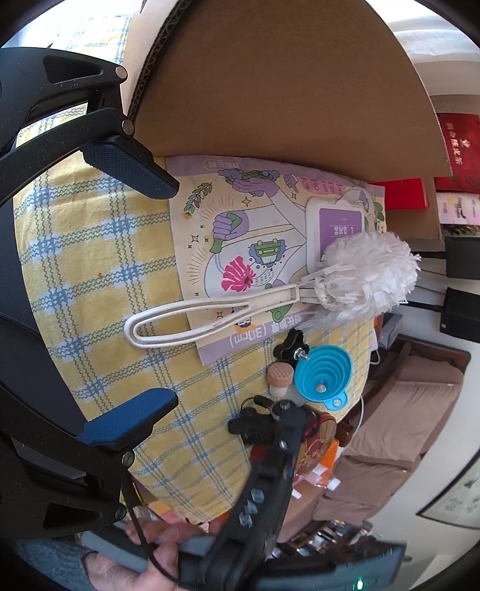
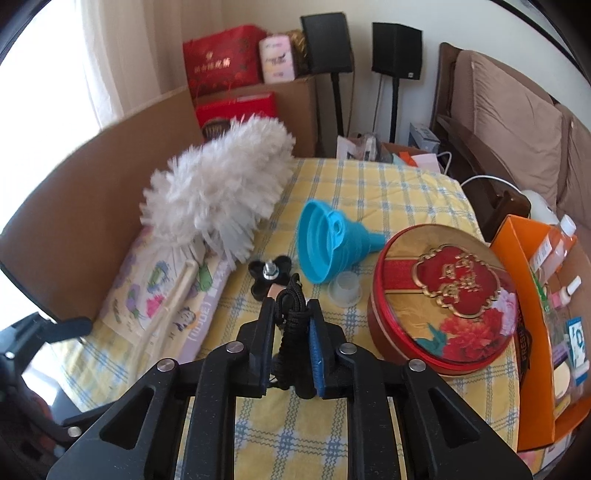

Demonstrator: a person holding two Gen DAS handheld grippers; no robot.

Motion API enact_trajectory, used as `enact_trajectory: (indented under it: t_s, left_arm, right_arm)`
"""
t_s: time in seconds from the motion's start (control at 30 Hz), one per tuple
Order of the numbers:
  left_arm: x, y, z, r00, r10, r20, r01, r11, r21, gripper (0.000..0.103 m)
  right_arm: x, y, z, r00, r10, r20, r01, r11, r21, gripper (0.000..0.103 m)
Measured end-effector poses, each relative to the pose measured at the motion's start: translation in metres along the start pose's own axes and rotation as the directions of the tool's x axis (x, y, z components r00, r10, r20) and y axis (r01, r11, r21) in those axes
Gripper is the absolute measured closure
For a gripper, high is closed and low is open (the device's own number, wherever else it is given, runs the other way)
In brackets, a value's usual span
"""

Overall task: Organize objects
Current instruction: 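Grasp the black key fob on its lanyard with the right gripper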

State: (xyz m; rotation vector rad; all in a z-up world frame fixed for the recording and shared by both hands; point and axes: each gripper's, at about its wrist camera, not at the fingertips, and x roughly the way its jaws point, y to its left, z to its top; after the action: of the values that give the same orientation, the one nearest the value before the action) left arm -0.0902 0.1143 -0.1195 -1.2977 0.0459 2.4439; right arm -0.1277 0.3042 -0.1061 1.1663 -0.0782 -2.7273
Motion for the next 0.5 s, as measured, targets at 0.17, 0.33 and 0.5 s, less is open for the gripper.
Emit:
enact_trajectory:
  t_s: [0.17, 0.33, 0.5]
  left_arm:
    - [0.001, 0.0, 0.005, 1.0, -0.002, -0.001, 0.002, 1.0, -0.023, 0.001]
    - [0.002, -0.006, 0.002, 1.0, 0.003, -0.016, -0.004, 1.0, -0.03, 0.001]
    - [0.003, -0.012, -0.002, 0.999, -0.034, -0.031, 0.033, 0.999, -0.027, 0.001]
  right_arm:
    - [-0.021, -0.015, 0.004, 0.994, 0.097, 0.05, -0.102, 0.99, 0.1, 0.088]
    - [-0.042, -0.033, 0.005, 0.978, 0.185, 0.092, -0.201, 0.957, 0.208, 0.088]
    - [-0.062, -0.039, 0.003, 0.974, 0.19, 0.124, -0.215, 0.947, 0.237, 0.089]
